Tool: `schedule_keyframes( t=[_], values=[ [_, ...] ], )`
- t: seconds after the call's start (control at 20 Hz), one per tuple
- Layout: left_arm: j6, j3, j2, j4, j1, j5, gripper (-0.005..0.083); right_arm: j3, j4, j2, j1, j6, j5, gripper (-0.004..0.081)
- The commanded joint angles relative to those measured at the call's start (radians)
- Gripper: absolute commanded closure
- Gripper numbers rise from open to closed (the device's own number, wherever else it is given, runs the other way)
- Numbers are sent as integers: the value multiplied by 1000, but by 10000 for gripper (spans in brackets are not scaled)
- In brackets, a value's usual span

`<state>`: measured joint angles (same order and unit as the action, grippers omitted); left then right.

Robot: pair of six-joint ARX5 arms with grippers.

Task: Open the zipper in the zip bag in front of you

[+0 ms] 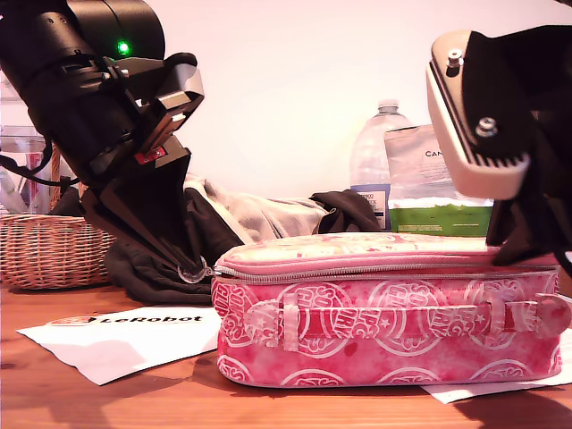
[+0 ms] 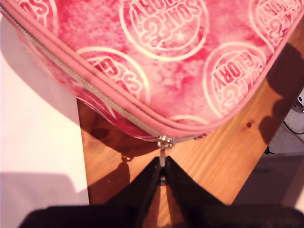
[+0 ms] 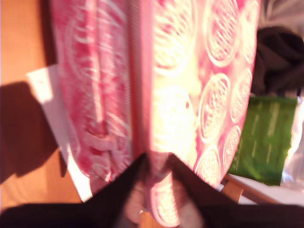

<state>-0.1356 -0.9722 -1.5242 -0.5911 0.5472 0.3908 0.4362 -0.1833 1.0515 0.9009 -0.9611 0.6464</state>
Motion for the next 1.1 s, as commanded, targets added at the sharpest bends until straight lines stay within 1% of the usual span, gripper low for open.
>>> schedule_keyframes(
  t=[0.0, 0.1, 0.15, 0.3, 0.4, 0.55, 0.65, 0.75, 0.85, 1.05],
  values=[
    [-3, 14, 16, 2, -15, -10, 796, -8, 13, 5, -10, 24, 10, 487],
    [-3, 14, 16, 8, -15, -8, 796, 19, -19, 4, -9, 35, -13, 486],
    [-3, 14, 16, 10, -15, -6, 796, 35, -19, 0, -9, 58, -17, 482],
    [-3, 14, 16, 14, -15, -6, 796, 103, -32, -10, -3, 76, -29, 431],
    [-3, 14, 16, 13, -15, -2, 796, 137, -50, -10, 12, 75, -72, 429],
    [-3, 14, 16, 16, -15, 19, 796, 140, -107, -10, 56, 74, -149, 429],
    [-3, 14, 16, 19, -15, 39, 796, 140, -152, -9, 82, 92, -172, 429],
    [-3, 14, 16, 23, -15, 46, 796, 140, -187, -9, 92, 108, -177, 429],
    [-3, 14, 16, 21, -15, 51, 796, 140, -156, -9, 101, 135, -198, 429],
    [-3, 14, 16, 7, -15, 107, 796, 140, -15, -6, 157, 123, -273, 429]
  ],
)
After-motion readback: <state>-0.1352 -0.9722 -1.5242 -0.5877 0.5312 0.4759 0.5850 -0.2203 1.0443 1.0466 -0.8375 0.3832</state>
